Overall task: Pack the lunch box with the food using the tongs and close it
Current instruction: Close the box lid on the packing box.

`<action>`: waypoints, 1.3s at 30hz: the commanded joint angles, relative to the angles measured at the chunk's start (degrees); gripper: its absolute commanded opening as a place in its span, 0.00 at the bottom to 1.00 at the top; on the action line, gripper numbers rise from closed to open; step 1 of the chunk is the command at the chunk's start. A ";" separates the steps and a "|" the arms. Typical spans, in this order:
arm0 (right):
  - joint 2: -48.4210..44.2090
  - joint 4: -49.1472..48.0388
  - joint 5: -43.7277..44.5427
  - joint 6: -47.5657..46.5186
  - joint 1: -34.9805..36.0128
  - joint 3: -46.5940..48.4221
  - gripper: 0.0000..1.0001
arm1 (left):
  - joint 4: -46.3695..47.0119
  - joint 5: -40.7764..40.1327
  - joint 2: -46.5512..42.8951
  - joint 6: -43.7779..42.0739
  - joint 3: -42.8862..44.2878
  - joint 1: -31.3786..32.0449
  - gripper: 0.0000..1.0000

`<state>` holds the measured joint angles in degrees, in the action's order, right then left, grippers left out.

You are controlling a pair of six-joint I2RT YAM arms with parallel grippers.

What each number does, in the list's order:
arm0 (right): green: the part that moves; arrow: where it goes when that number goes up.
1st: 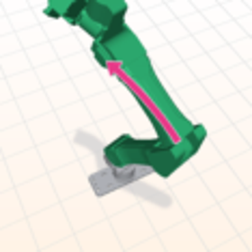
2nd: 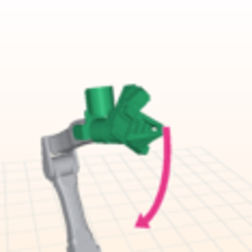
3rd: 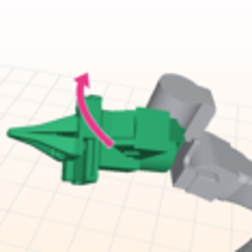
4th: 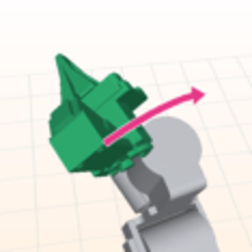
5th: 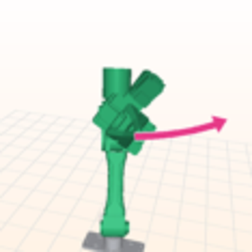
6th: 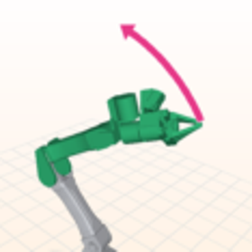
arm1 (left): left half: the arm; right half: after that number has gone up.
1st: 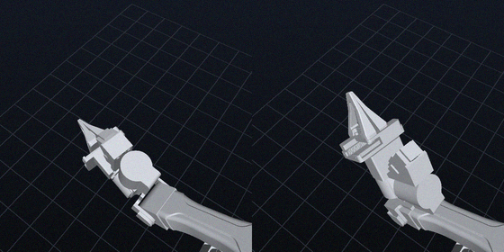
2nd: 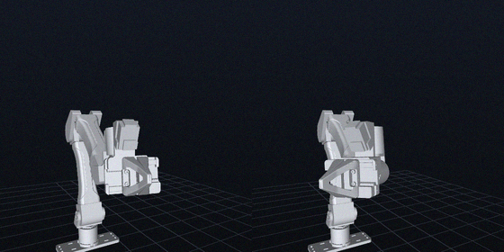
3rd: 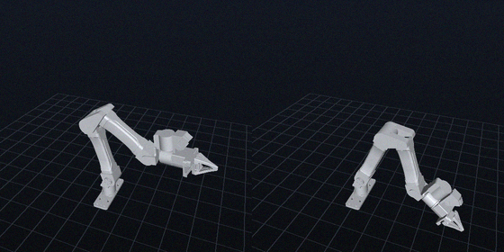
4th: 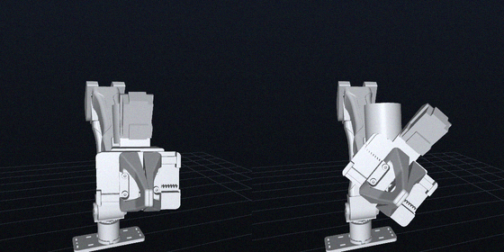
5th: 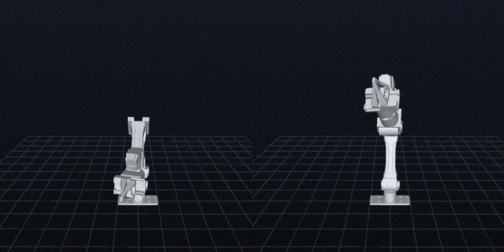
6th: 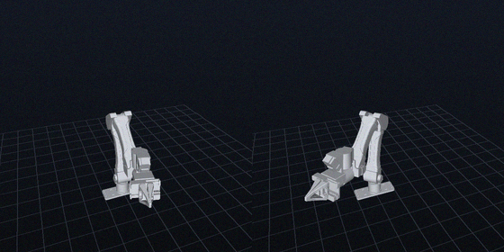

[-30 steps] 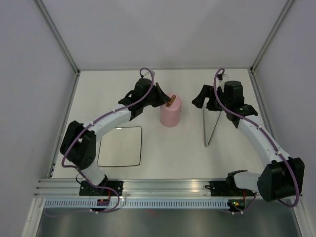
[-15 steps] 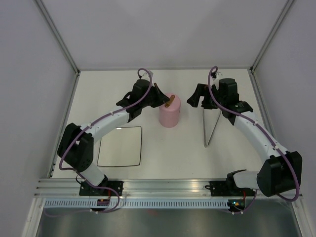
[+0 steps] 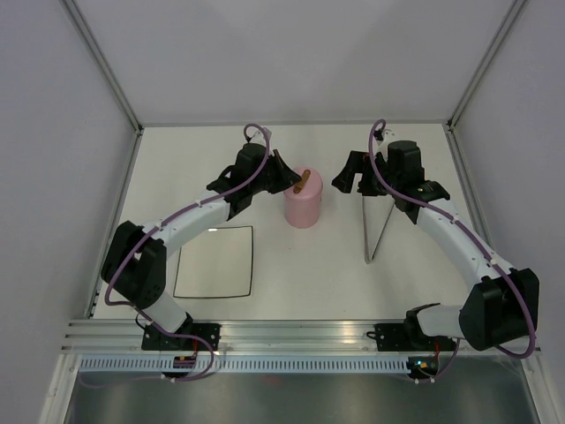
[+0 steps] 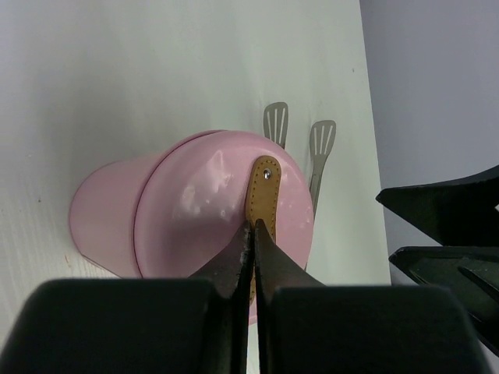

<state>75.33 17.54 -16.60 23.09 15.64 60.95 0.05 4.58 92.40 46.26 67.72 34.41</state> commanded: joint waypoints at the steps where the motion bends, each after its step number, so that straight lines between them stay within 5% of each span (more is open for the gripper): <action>1: 0.69 -1.81 0.78 -0.86 0.36 1.98 0.97 | 0.82 -1.68 -1.61 1.73 -1.63 -0.40 0.02; 21: 9.39 -3.83 1.66 -0.94 3.52 7.60 0.91 | -1.99 2.45 2.61 -1.79 5.40 -0.40 0.02; 27: 13.26 -1.11 4.29 -2.79 4.93 10.77 0.81 | -3.04 2.80 3.58 -2.14 5.93 -0.14 0.02; 33: 14.05 -0.75 6.49 -3.05 5.45 7.87 0.58 | -3.74 2.63 4.36 -3.54 6.37 0.48 0.02; 39: 16.16 0.03 9.12 -2.70 5.89 6.46 0.54 | -4.45 2.98 5.77 -3.28 7.07 0.48 0.02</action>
<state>89.45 16.34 -11.14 21.19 21.19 68.49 -3.33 6.61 97.23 44.91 72.62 34.63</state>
